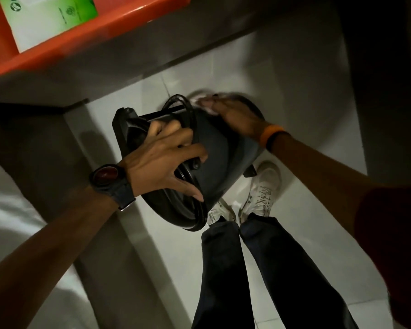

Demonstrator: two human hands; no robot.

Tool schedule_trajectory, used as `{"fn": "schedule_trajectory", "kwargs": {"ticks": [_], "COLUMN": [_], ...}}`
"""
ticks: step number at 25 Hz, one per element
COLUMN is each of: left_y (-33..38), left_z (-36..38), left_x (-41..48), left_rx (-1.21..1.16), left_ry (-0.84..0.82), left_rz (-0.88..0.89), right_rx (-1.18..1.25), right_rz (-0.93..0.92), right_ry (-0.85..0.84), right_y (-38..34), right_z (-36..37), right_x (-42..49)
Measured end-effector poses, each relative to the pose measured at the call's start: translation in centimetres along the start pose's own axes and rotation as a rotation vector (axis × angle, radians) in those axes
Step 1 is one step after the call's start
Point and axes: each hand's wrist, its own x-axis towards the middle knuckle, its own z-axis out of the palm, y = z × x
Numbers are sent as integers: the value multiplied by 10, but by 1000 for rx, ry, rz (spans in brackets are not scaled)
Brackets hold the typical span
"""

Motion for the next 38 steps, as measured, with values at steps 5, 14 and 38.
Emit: {"fn": "schedule_trajectory", "kwargs": {"ticks": [5, 14, 38], "left_y": [-14, -18, 29], "left_z": [-10, -13, 19], "left_x": [-3, 4, 63], "left_rx": [-330, -634, 67], "left_ry": [179, 223, 615], "left_rz": [-268, -443, 13], "right_rx": [103, 236, 485], "right_rz": [-461, -37, 169], "right_ry": [16, 256, 291], "right_y": [2, 10, 46], "right_z": [75, 20, -10], "right_x": [-119, -50, -24]}}
